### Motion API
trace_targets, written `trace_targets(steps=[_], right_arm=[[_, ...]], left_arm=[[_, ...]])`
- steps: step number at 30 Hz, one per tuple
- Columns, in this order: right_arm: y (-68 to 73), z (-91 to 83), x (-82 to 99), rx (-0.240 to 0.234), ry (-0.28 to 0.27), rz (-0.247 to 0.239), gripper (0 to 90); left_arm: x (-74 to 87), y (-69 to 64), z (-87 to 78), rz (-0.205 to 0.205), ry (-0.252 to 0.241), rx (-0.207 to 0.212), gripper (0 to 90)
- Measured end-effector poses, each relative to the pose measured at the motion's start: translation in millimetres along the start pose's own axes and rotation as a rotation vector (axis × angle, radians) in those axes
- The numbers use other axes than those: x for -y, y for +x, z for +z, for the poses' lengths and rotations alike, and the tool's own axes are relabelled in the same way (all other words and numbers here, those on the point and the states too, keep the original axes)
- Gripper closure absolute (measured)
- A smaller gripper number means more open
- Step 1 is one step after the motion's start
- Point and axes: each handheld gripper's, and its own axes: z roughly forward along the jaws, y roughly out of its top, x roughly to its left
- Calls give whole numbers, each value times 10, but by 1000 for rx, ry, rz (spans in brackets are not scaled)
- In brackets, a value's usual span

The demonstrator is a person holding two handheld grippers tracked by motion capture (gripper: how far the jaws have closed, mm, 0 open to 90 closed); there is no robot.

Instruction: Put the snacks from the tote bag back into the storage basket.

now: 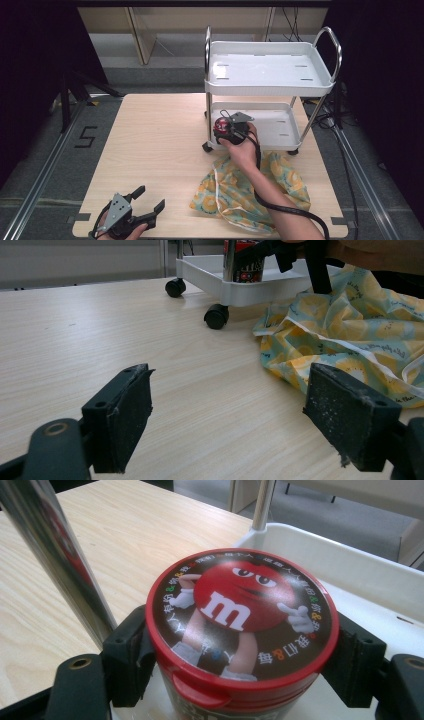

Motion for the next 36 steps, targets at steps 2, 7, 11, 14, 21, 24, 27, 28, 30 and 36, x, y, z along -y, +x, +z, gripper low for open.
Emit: trace_targets(steps=[2, 7, 11, 14, 21, 24, 27, 28, 30, 36], right_arm=[[-2, 11, 3, 9, 6, -2, 264], [1, 21, 35, 16, 17, 16, 264], [5, 37, 54, 8, 20, 13, 263], [11, 42, 50, 4, 23, 13, 263], [16, 43, 51, -5, 32, 22, 259], [15, 37, 49, -3, 31, 25, 246], [26, 29, 45, 19, 47, 19, 190], [30, 28, 45, 17, 49, 18, 180], [35, 20, 46, 8, 62, 21, 172], [66, -54, 13, 15, 78, 60, 158]], left_arm=[[0, 0, 0, 0, 1, 1, 183], [0, -1, 1, 0, 0, 1, 183], [-1, -1, 1, 1, 0, 1, 183], [-1, -2, 1, -2, -1, 3, 183], [1, -3, 5, -1, 1, 4, 183], [1, -5, 5, -1, 8, 3, 183], [5, 0, 28, 0, -4, 18, 182], [5, 1, 28, 1, -4, 18, 182], [5, 3, 28, 1, -5, 17, 181], [6, -7, 28, -5, -1, 13, 179]])
